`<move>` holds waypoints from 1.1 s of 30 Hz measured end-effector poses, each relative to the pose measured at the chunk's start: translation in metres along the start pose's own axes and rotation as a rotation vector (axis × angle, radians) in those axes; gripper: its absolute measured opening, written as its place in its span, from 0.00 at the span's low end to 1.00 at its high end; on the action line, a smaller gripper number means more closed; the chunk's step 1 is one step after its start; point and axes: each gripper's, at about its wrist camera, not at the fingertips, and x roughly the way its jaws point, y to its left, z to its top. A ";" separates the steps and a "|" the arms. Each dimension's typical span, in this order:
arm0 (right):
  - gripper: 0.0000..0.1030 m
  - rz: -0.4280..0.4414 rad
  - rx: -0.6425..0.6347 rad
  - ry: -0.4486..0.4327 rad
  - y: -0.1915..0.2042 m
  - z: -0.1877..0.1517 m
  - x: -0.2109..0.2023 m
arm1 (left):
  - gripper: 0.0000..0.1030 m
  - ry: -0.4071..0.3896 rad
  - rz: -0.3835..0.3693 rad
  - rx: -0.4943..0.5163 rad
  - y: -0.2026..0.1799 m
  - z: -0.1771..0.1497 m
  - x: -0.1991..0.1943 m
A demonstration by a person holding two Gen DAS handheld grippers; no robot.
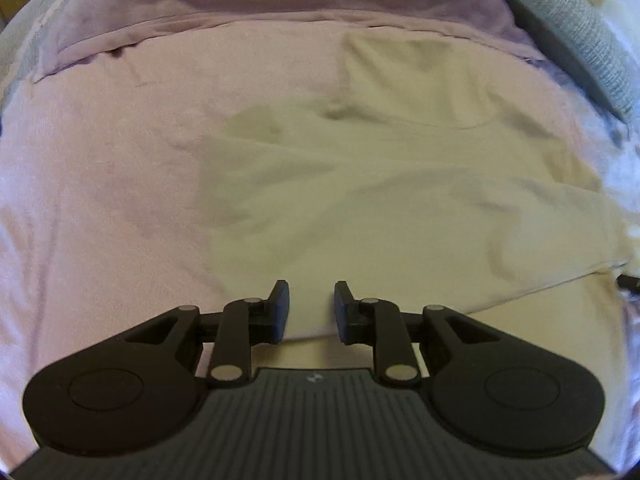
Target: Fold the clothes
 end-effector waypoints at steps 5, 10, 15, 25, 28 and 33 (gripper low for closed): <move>0.33 0.121 0.217 -0.065 -0.085 -0.016 -0.051 | 0.18 0.010 -0.127 0.021 -0.059 -0.006 -0.002; 0.34 0.127 0.684 -0.142 -0.222 -0.057 -0.081 | 0.18 0.049 -0.163 0.000 -0.097 -0.017 0.007; 0.40 0.174 1.057 -0.308 -0.323 -0.098 -0.098 | 0.18 0.090 -0.187 -0.066 -0.110 -0.026 0.013; 0.02 0.101 1.041 -0.357 -0.330 -0.082 -0.090 | 0.18 0.096 -0.212 -0.218 -0.086 -0.029 0.000; 0.02 -0.084 0.706 -0.403 -0.275 -0.045 -0.111 | 0.18 0.079 -0.223 -0.281 -0.061 -0.031 -0.010; 0.02 -0.069 0.204 -0.534 -0.120 0.001 -0.142 | 0.18 0.046 -0.235 -0.392 -0.007 -0.037 -0.029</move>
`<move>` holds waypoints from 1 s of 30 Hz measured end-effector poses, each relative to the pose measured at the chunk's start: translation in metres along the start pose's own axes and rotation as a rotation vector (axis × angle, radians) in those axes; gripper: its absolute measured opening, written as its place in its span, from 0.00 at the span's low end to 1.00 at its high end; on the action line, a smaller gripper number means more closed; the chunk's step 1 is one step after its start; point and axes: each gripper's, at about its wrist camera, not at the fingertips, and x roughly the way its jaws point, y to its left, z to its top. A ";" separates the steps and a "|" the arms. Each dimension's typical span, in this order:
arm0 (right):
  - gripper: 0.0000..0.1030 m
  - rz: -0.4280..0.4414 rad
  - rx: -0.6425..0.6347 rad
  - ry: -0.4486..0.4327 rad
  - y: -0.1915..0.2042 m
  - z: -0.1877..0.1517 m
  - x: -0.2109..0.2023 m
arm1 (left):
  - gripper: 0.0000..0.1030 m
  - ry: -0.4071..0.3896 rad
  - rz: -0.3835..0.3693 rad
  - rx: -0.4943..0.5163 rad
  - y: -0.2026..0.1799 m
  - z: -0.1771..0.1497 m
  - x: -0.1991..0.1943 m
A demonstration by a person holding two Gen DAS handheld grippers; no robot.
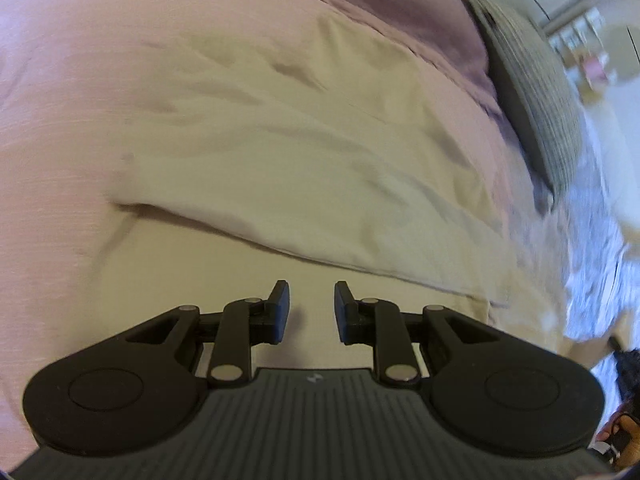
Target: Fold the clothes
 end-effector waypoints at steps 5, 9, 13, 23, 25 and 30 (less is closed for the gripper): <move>0.02 0.342 -0.337 0.005 0.178 -0.055 -0.032 | 0.18 -0.035 -0.004 -0.092 0.054 0.012 -0.033; 0.06 0.486 -0.548 0.257 0.279 -0.154 -0.022 | 0.18 -0.033 0.006 -0.144 0.087 0.012 -0.043; 0.22 0.431 -0.742 0.580 0.303 -0.236 0.007 | 0.22 -0.006 -0.041 -0.199 0.101 0.005 -0.035; 0.55 0.217 -0.592 0.515 0.176 -0.170 -0.009 | 0.34 0.080 -0.189 -0.339 0.069 -0.012 0.034; 0.55 0.155 -0.510 0.520 0.146 -0.153 0.001 | 0.34 0.073 -0.185 -0.343 0.061 -0.012 0.044; 0.55 0.055 -0.300 0.551 0.092 -0.126 0.015 | 0.01 0.074 -0.160 -0.152 0.023 -0.002 0.053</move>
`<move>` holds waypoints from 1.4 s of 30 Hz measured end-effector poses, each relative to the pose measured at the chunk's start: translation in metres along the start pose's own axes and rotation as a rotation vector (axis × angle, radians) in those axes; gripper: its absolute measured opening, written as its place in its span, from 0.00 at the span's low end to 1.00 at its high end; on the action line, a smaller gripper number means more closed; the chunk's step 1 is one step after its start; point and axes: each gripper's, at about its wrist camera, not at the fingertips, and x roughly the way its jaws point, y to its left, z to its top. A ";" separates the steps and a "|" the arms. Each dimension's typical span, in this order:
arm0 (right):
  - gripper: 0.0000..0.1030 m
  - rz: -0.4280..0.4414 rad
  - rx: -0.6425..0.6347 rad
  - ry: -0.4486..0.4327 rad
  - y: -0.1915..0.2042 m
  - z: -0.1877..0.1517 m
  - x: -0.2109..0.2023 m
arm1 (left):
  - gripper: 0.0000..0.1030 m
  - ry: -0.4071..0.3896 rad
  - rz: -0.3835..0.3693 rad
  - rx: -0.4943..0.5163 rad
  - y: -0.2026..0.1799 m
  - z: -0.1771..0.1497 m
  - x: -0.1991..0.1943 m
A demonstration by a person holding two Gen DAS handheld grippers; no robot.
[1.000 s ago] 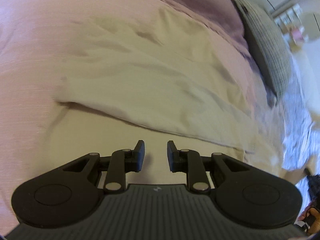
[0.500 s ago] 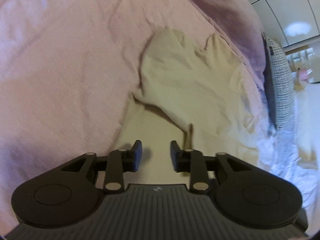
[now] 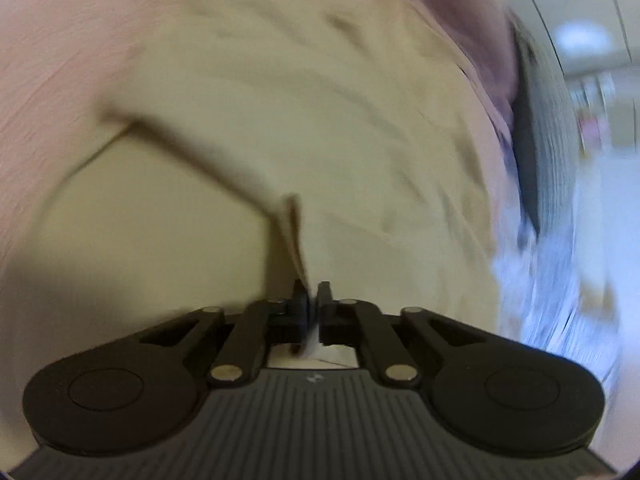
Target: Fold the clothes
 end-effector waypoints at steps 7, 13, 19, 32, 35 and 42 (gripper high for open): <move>0.55 0.003 0.047 -0.033 -0.006 0.016 -0.002 | 0.01 -0.293 -0.152 0.412 -0.090 0.061 -0.103; 0.55 0.023 0.001 -0.056 0.017 0.033 0.009 | 0.01 -0.431 0.086 0.443 -0.028 0.101 -0.161; 0.55 0.025 -0.133 -0.125 0.056 0.053 0.025 | 0.01 -0.289 0.189 0.249 0.055 0.099 -0.109; 0.55 0.019 -0.176 -0.097 0.085 0.079 0.069 | 0.02 -0.210 0.282 0.245 0.103 0.102 -0.093; 0.55 0.026 -0.157 -0.129 0.082 0.086 0.061 | 0.02 -0.235 0.262 0.210 0.107 0.101 -0.100; 0.55 0.098 -0.162 -0.165 0.092 0.106 0.068 | 0.07 -0.238 0.333 0.130 0.127 0.104 -0.111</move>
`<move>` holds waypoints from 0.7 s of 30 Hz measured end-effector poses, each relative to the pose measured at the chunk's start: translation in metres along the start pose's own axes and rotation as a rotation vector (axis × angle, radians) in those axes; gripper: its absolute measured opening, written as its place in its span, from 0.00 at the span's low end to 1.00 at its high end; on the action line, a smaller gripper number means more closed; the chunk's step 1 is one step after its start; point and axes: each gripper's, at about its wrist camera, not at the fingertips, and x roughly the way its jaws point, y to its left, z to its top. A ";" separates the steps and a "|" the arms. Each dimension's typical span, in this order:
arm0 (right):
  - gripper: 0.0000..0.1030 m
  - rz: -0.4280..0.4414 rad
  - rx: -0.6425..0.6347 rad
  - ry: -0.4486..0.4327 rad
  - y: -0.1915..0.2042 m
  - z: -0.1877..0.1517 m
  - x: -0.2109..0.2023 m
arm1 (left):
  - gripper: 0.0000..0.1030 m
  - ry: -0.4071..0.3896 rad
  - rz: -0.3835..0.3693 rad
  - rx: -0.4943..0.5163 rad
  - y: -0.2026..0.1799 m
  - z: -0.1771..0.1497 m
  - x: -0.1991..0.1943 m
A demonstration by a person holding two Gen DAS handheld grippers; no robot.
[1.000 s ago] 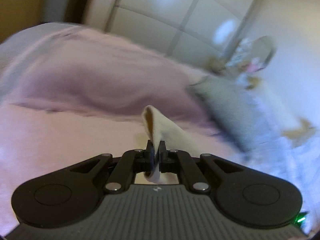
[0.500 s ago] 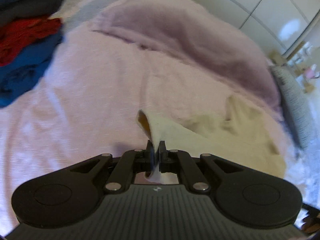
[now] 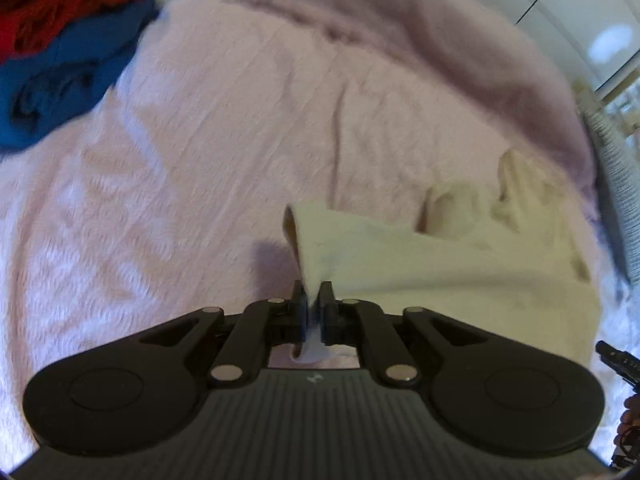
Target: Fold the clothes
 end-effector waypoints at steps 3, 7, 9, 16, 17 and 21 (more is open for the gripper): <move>0.55 -0.021 0.002 0.111 -0.004 -0.004 0.024 | 0.08 0.012 0.093 0.010 -0.003 0.000 -0.003; 0.55 0.050 0.045 0.098 -0.026 0.016 0.004 | 0.08 -0.038 0.139 0.011 -0.017 0.006 -0.032; 0.55 0.087 0.037 0.101 -0.041 0.029 -0.002 | 0.08 -0.038 0.081 0.045 -0.040 0.007 -0.044; 0.39 0.177 -0.059 0.200 -0.067 0.063 -0.007 | 0.08 0.072 -0.247 0.287 -0.184 0.001 -0.001; 0.39 0.188 -0.054 0.199 -0.068 0.061 -0.012 | 0.08 0.093 -0.297 0.305 -0.204 0.004 0.011; 0.39 0.204 0.013 0.171 -0.065 0.033 -0.025 | 0.08 0.180 -0.427 0.440 -0.284 0.022 0.047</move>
